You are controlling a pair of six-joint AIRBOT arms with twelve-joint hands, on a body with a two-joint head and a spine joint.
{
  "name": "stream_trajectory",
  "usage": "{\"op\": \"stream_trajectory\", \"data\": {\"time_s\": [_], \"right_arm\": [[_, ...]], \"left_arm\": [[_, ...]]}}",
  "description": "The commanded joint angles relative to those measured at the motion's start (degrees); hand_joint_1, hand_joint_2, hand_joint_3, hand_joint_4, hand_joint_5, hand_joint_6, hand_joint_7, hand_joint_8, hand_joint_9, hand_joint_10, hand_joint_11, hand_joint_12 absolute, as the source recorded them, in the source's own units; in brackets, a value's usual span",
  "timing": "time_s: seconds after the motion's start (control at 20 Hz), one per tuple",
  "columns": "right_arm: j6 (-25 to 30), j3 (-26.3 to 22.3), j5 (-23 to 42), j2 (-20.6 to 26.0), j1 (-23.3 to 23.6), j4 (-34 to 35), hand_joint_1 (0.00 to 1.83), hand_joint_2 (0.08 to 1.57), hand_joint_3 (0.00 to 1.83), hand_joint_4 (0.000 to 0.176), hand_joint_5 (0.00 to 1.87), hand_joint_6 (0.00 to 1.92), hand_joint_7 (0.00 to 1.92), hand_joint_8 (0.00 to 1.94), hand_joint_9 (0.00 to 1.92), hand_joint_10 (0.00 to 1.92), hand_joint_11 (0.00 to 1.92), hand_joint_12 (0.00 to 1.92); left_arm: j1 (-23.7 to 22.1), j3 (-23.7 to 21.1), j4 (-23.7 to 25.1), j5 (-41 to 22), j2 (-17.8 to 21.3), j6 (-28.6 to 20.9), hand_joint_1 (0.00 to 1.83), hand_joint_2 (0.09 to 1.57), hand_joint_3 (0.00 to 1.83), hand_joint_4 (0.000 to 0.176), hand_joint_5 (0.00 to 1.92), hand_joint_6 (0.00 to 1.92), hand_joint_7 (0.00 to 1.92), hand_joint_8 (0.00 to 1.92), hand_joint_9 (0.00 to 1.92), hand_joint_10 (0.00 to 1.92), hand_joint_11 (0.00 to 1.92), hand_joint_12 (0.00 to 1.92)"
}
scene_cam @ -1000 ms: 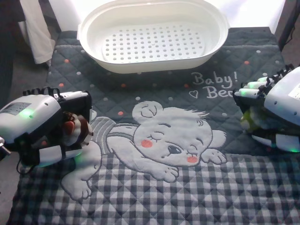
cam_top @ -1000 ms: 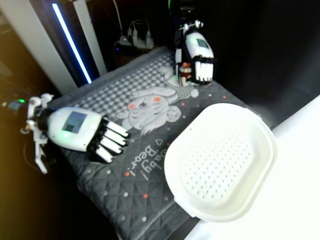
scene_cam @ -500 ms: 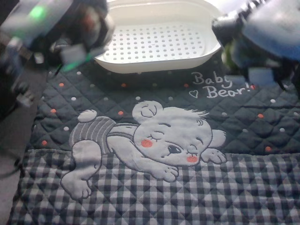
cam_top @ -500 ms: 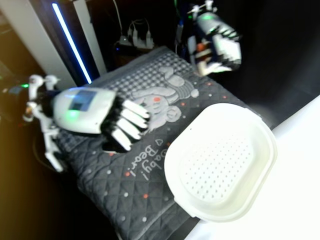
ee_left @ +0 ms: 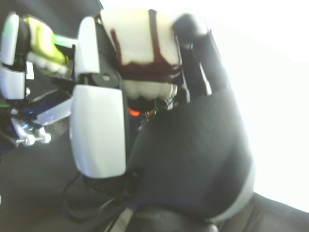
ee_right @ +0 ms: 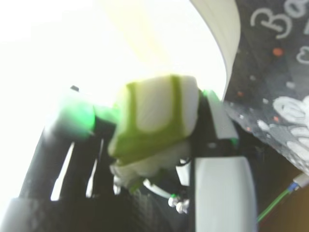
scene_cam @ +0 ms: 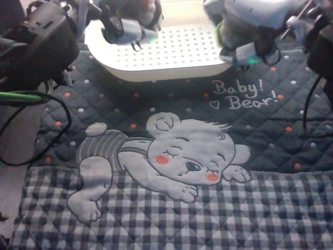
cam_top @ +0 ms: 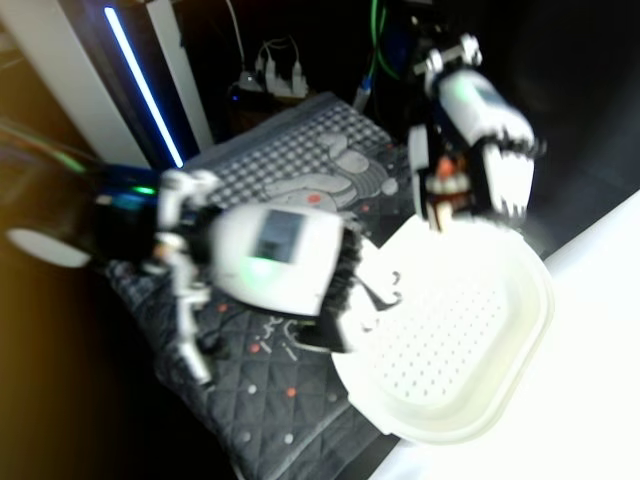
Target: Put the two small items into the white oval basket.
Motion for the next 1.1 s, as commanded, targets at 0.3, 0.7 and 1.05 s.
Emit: {"op": "stream_trajectory", "data": {"time_s": [0.3, 0.7, 1.05], "right_arm": [[-0.8, 0.3, 6.3, 0.6, 1.1, 0.1, 0.19, 1.14, 0.01, 0.094, 0.00, 0.00, 0.00, 0.00, 0.00, 0.00, 0.00, 0.00], [-0.9, -5.0, 6.0, 4.6, 1.1, -2.2, 0.25, 1.12, 0.00, 0.106, 0.00, 0.00, 0.00, 0.00, 0.00, 0.00, 0.00, 0.00], [-0.8, -9.3, 8.3, 6.9, 1.1, -6.5, 0.24, 1.13, 0.01, 0.133, 0.00, 0.00, 0.00, 0.00, 0.00, 0.00, 0.00, 0.00]], "left_arm": [[-1.0, -0.3, -2.0, -5.6, 0.3, 3.9, 0.34, 1.11, 0.00, 0.151, 0.00, 0.00, 0.00, 0.00, 0.00, 0.00, 0.00, 0.01], [0.9, -1.3, -6.2, -5.0, 2.9, 6.3, 0.42, 1.08, 0.00, 0.176, 0.00, 0.00, 0.00, 0.00, 0.00, 0.00, 0.00, 0.00], [-0.1, 3.9, -20.3, 2.9, 1.3, 20.2, 0.34, 0.98, 0.00, 0.176, 0.00, 0.00, 0.00, 0.00, 0.00, 0.00, 0.00, 0.00]]}}
